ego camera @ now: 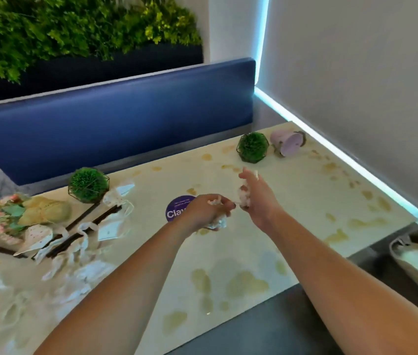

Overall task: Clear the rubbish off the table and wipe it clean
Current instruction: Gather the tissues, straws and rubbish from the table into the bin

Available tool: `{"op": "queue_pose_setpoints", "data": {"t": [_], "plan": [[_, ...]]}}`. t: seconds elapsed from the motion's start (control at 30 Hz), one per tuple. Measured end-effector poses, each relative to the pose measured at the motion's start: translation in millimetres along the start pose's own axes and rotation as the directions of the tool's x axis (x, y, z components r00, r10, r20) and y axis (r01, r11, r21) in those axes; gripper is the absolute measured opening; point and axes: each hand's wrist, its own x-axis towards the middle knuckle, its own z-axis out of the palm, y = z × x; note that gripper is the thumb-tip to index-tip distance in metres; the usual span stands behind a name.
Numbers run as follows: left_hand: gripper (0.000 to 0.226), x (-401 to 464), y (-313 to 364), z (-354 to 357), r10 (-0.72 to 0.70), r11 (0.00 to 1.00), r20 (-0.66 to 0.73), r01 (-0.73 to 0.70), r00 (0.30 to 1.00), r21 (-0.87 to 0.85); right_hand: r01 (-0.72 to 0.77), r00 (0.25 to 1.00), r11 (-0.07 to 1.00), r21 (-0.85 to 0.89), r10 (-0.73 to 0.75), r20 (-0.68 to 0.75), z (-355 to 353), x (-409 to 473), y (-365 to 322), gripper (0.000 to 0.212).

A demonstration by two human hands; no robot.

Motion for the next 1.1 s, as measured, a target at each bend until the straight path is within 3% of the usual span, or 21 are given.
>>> {"op": "queue_pose_setpoints", "data": {"t": [0.13, 0.3, 0.47, 0.63, 0.73, 0.83, 0.9, 1.0, 1.1], "plan": [[0.012, 16.5, 21.3, 53.7, 0.026, 0.997, 0.055, -0.022, 0.998, -0.073, -0.1, 0.994, 0.973, 0.209, 0.106, -0.02, -66.8, -0.8, -5.0, 0.033], [0.014, 40.1, 50.0, 103.7, 0.053, 0.999, 0.16, -0.054, 0.986, 0.001, -0.036, 0.989, 0.99, 0.139, 0.055, -0.135, -126.0, -2.3, -11.1, 0.03], [0.019, 71.9, 81.7, 145.7, 0.051, 0.996, 0.314, -0.073, 0.948, 0.057, 0.036, 0.968, 0.984, 0.175, 0.009, -0.25, -183.3, 3.5, -24.5, 0.029], [0.026, 103.6, 101.7, 197.5, 0.066, 0.993, 0.34, -0.096, 0.938, 0.074, 0.09, 0.916, 0.996, 0.021, -0.075, -0.395, -247.3, 13.9, -19.3, 0.018], [0.031, 114.0, 108.6, 230.6, 0.077, 0.983, 0.358, -0.13, 0.931, 0.126, 0.0, 0.839, 1.0, -0.015, -0.008, -0.544, -282.6, 18.2, -12.7, 0.009], [0.045, 120.0, 109.8, 262.2, 0.059, 0.988, 0.393, -0.111, 0.918, 0.111, -0.079, 0.813, 0.993, -0.084, 0.016, -0.582, -316.0, 17.0, -5.9, 0.025], [0.047, 127.8, 114.2, 289.0, 0.057, 0.983, 0.419, -0.123, 0.906, 0.135, -0.095, 0.765, 0.995, -0.014, 0.064, -0.641, -343.4, 12.5, -3.9, 0.026], [0.032, 137.1, 123.6, 321.1, 0.045, 0.97, 0.459, -0.149, 0.888, 0.193, -0.125, 0.704, 0.991, 0.057, 0.128, -0.699, -375.6, 2.7, -2.6, 0.025], [0.023, 140.7, 132.7, 360.0, 0.009, 0.976, 0.498, -0.115, 0.867, 0.183, -0.246, 0.688, 0.958, -0.146, 0.067, -0.722, -416.6, 2.5, 9.5, 0.039]]}}
